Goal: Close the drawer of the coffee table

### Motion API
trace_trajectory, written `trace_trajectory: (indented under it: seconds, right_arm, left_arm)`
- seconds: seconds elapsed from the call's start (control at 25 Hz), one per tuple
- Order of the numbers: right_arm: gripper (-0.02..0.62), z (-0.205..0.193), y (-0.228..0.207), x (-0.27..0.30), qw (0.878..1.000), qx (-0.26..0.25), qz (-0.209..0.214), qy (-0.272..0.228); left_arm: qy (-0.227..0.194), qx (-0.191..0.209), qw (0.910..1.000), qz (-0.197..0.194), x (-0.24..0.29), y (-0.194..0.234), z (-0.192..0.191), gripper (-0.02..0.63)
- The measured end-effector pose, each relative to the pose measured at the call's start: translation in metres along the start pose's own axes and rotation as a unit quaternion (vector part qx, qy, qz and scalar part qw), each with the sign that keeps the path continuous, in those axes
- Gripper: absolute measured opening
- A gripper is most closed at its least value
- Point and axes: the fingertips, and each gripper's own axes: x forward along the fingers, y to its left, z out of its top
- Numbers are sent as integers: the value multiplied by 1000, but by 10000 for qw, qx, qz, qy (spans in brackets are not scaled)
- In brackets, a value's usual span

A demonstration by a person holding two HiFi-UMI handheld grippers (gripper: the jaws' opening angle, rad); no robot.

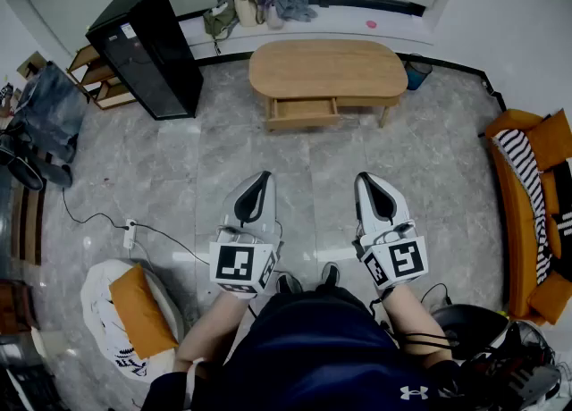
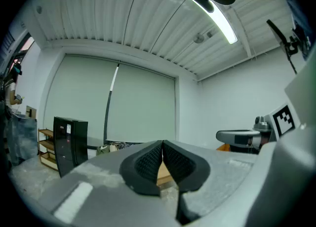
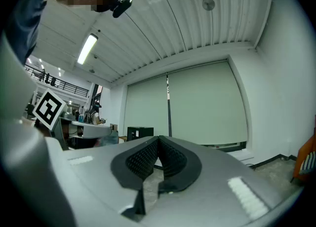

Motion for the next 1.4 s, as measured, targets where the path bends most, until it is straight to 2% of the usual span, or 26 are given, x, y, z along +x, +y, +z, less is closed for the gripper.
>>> trace_trajectory:
  seconds: [0.28, 0.44, 0.68, 0.92, 1.16, 1.4]
  right_arm:
    - [2, -6, -29, -11, 9999, 152, 66, 19]
    - [2, -11, -52, -19, 9990, 439, 109, -3]
    - [2, -7, -94, -38, 9987, 486, 143, -44]
    - [2, -22, -123, -44, 9979, 596, 226, 144]
    - [2, -31, -131, -32, 9971, 675, 283, 198]
    - [2, -45, -143, -1, 9968, 727, 159, 302]
  left_arm:
    - [14, -17, 10000, 38, 18, -26, 0, 5]
    - [32, 6, 9998, 183, 31, -39, -2, 5]
    - [69, 11, 9991, 406, 46, -67, -4, 5]
    - [177, 124, 9983, 550, 47, -93, -14, 5]
    - [327, -62, 9962, 799, 53, -73, -26, 5]
    - [393, -134, 9964, 743, 83, -48, -35, 5]
